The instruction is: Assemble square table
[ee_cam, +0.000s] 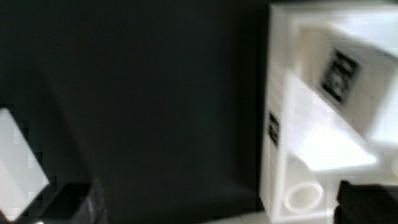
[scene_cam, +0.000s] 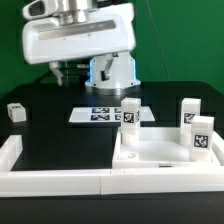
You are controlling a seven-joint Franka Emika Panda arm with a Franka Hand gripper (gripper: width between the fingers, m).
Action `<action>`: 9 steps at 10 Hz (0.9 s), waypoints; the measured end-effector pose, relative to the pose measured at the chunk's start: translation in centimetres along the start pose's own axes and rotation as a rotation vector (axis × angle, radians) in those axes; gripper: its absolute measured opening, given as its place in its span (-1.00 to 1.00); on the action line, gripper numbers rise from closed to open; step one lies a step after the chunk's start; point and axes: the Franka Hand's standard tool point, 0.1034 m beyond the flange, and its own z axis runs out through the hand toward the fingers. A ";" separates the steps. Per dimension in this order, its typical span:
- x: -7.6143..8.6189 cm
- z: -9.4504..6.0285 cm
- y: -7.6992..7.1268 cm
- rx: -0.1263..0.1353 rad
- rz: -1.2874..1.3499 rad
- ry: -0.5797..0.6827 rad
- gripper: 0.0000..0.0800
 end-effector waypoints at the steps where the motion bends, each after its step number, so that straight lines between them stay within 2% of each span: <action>1: -1.1 0.1 1.7 0.008 -0.104 -0.018 0.62; 2: -2.7 0.1 4.1 -0.001 -0.220 -0.028 0.62; 3: -3.3 0.4 5.4 -0.004 -0.278 -0.034 0.62; 7: -3.6 0.4 6.1 -0.015 -0.583 -0.066 0.62; 9: -6.3 1.6 9.8 -0.039 -0.703 -0.152 0.62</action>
Offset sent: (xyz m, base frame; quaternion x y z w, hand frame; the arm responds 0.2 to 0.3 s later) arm 0.0000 0.0000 0.0000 0.0000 0.0000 -0.1938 0.9810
